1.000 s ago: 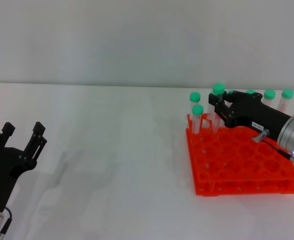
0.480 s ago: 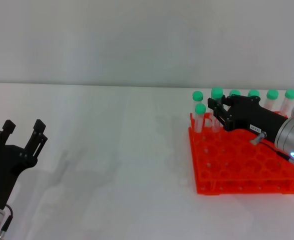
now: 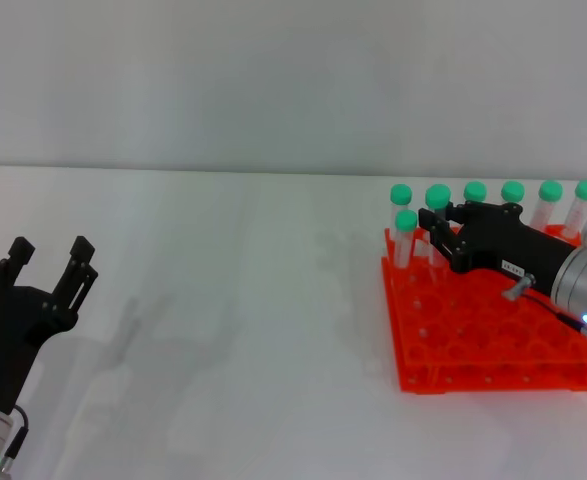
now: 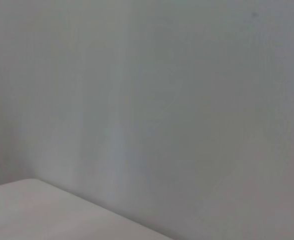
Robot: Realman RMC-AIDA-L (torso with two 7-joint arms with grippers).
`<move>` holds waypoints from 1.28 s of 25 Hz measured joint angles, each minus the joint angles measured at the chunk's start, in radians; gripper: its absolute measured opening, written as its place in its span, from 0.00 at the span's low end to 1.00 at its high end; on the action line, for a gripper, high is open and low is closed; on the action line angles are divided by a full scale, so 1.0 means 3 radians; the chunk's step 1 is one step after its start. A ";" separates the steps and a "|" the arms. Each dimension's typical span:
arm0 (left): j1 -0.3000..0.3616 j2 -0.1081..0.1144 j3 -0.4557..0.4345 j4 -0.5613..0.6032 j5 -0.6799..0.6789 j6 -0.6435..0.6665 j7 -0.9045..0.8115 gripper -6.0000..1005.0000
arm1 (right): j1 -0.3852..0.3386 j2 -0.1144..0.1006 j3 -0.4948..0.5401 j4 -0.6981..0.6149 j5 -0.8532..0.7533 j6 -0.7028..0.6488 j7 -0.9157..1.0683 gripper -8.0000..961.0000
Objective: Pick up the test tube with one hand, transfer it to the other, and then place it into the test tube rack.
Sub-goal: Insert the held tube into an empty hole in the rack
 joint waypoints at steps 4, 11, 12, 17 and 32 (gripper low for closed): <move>-0.0005 0.0000 0.0000 0.0000 0.0000 -0.0002 0.0000 0.77 | -0.0007 0.0000 0.0000 0.0000 -0.0008 0.0034 0.0000 0.21; -0.0010 0.0000 0.0000 0.0000 0.0000 -0.0004 0.0000 0.78 | -0.0086 0.0000 0.0002 -0.0015 -0.0023 0.0051 0.0000 0.22; -0.0010 0.0000 0.0000 0.0000 0.0000 -0.0004 0.0000 0.78 | -0.0099 0.0000 0.0002 -0.0023 -0.0023 0.0048 0.0000 0.22; -0.0015 0.0000 0.0000 0.0000 0.0000 -0.0001 0.0000 0.78 | -0.0123 0.0000 0.0003 -0.0026 -0.0017 0.0042 -0.0081 0.25; -0.0004 0.0000 0.0000 0.0000 0.0000 0.0017 -0.0005 0.78 | -0.0351 -0.0035 0.0042 -0.0114 -0.0008 -0.0210 -0.0056 0.47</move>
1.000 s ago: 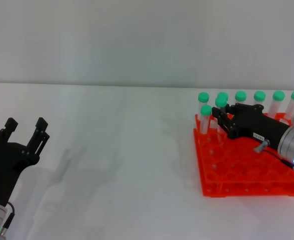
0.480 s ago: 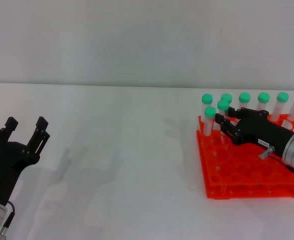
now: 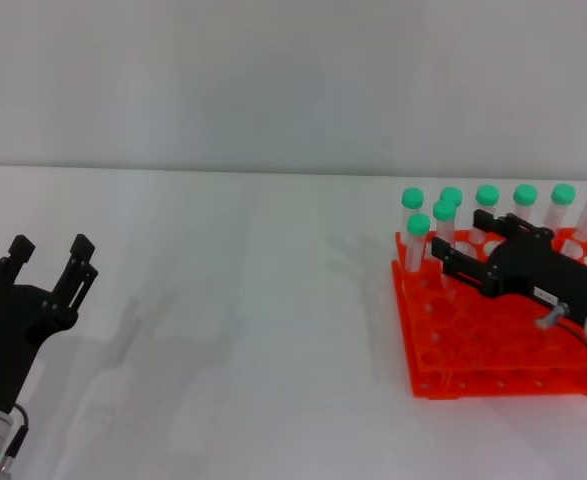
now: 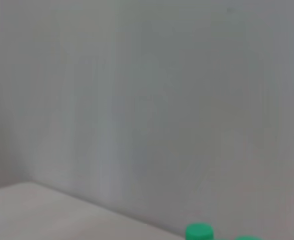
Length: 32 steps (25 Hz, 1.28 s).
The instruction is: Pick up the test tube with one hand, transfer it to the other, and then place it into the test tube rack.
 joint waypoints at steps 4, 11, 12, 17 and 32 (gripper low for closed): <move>0.0000 0.0000 -0.0009 0.0000 -0.0002 -0.0008 0.0000 0.78 | -0.0238 -0.0022 0.0007 -0.0228 0.0006 -0.0100 0.0008 0.73; 0.0006 -0.0001 -0.0152 0.0000 -0.0013 -0.0018 -0.0005 0.78 | -0.0550 -0.0012 0.0526 -0.0344 0.0006 -0.0330 -0.0127 0.81; 0.0002 -0.0001 -0.0160 0.0000 -0.0016 -0.0026 -0.0006 0.78 | -0.0596 -0.0014 0.0707 -0.0330 0.0009 -0.0341 -0.0177 0.81; -0.0033 0.0000 -0.0168 0.0000 -0.0035 -0.0120 -0.0007 0.78 | -0.0599 -0.0009 0.1736 -0.0003 0.0009 -0.0349 -0.0436 0.81; -0.0024 -0.0009 -0.0174 0.0086 -0.0309 -0.0215 -0.0006 0.78 | -0.0412 0.0007 0.2780 0.0510 0.0008 -0.0324 -0.1593 0.81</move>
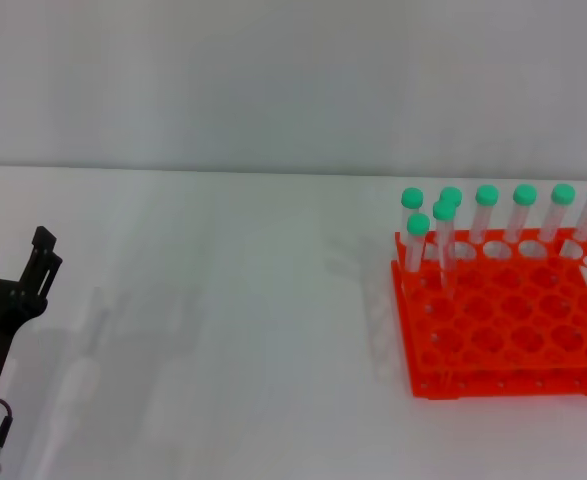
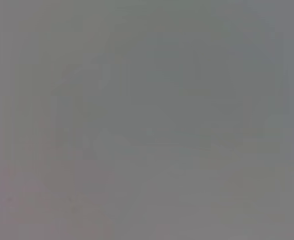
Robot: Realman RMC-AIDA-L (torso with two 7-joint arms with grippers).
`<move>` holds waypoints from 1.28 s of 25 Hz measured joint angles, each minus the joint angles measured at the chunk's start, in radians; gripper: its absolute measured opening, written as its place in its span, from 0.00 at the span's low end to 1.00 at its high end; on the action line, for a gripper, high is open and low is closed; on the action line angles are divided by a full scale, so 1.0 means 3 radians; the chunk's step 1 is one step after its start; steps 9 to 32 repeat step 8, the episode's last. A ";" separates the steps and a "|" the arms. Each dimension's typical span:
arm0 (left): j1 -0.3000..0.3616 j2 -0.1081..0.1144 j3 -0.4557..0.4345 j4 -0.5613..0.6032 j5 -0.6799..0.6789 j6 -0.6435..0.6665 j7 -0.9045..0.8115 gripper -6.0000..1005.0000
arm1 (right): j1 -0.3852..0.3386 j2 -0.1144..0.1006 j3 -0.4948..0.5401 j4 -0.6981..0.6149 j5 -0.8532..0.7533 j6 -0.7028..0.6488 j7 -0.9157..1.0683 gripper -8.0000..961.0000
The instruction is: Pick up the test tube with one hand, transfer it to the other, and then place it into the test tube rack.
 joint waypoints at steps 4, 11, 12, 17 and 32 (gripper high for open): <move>-0.0012 -0.0001 0.0000 0.0007 0.0000 -0.0012 0.0001 0.78 | 0.0011 0.0000 0.0004 0.0034 0.0002 0.0014 -0.0003 0.82; -0.0018 -0.0001 0.0000 0.0014 -0.0003 -0.0015 0.0001 0.78 | 0.0012 0.0000 0.0007 0.0058 0.0003 0.0040 -0.0004 0.82; -0.0018 -0.0001 0.0000 0.0014 -0.0003 -0.0015 0.0001 0.78 | 0.0012 0.0000 0.0007 0.0058 0.0003 0.0040 -0.0004 0.82; -0.0018 -0.0001 0.0000 0.0014 -0.0003 -0.0015 0.0001 0.78 | 0.0012 0.0000 0.0007 0.0058 0.0003 0.0040 -0.0004 0.82; -0.0018 -0.0001 0.0000 0.0014 -0.0003 -0.0015 0.0001 0.78 | 0.0012 0.0000 0.0007 0.0058 0.0003 0.0040 -0.0004 0.82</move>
